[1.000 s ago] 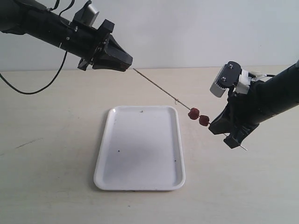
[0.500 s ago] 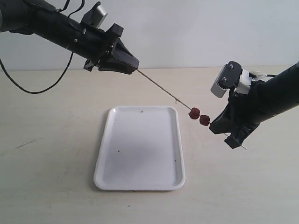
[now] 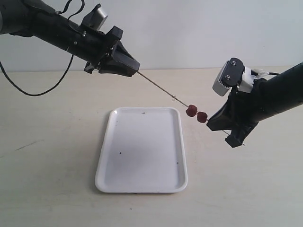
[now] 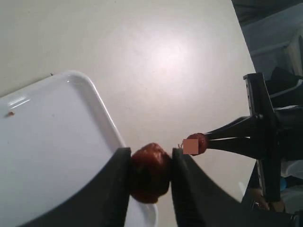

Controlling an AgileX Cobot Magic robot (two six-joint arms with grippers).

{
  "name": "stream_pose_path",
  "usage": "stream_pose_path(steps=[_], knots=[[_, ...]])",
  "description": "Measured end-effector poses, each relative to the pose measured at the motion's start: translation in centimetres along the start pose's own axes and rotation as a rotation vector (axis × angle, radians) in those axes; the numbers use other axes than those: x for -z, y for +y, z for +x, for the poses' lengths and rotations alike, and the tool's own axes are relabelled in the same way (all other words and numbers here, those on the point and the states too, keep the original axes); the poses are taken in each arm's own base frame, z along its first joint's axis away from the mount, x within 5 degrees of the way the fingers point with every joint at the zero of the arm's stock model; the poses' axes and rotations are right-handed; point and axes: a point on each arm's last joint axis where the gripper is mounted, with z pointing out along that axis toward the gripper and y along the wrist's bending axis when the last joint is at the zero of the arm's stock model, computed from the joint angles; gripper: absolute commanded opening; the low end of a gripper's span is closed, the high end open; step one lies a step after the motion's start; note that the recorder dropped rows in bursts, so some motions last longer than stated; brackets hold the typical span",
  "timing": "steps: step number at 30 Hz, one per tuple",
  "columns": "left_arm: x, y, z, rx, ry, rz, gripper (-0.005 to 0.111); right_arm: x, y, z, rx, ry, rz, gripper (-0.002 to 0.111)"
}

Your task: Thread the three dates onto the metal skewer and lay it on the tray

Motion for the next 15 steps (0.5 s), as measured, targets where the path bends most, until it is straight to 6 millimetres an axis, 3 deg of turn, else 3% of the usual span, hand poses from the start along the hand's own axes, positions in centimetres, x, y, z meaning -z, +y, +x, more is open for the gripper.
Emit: stream_pose_path(steps=[15], knots=[[-1.1,-1.2,0.3,-0.015,0.031,0.036,0.030,0.0,0.0,-0.5,-0.011,-0.059,0.000,0.000]])
